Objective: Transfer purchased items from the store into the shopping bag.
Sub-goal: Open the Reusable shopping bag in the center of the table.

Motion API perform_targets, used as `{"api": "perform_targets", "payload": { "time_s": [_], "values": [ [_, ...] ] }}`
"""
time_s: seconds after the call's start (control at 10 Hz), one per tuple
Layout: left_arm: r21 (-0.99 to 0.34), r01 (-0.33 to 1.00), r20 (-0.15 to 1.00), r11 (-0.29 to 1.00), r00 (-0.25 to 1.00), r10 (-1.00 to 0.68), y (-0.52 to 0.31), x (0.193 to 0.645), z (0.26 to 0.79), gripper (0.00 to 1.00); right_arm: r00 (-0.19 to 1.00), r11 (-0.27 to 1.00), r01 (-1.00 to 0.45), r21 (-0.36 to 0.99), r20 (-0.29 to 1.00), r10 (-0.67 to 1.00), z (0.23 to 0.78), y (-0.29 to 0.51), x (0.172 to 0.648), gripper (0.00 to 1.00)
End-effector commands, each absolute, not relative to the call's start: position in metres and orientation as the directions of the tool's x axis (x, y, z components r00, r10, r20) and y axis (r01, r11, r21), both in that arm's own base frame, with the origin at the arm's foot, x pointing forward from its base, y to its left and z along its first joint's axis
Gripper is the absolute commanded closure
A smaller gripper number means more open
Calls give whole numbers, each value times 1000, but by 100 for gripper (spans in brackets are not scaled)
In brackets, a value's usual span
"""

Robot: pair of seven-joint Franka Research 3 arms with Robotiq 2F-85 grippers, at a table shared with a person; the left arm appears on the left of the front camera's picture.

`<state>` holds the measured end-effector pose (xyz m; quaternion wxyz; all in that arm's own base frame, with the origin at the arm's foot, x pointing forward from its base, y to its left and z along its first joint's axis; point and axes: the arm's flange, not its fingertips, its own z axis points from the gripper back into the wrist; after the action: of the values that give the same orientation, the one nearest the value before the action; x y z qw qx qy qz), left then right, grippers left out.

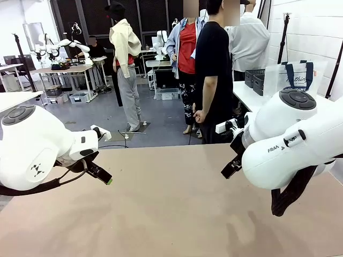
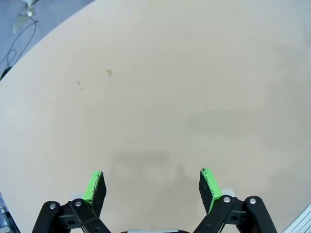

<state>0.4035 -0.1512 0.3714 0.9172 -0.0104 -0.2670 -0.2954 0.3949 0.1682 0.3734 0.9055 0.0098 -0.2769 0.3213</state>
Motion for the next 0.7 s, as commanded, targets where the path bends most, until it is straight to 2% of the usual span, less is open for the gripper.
{"api": "perform_targets", "payload": {
  "time_s": [0.0,0.6],
  "values": [
    [138,547,496,826,683,-536,-151,404,371,0,640,793,-587,-160,508,576,373,168,395,0],
    [138,547,496,826,683,-536,-151,404,371,0,640,793,-587,-160,508,576,373,168,395,0]
  ]
}}
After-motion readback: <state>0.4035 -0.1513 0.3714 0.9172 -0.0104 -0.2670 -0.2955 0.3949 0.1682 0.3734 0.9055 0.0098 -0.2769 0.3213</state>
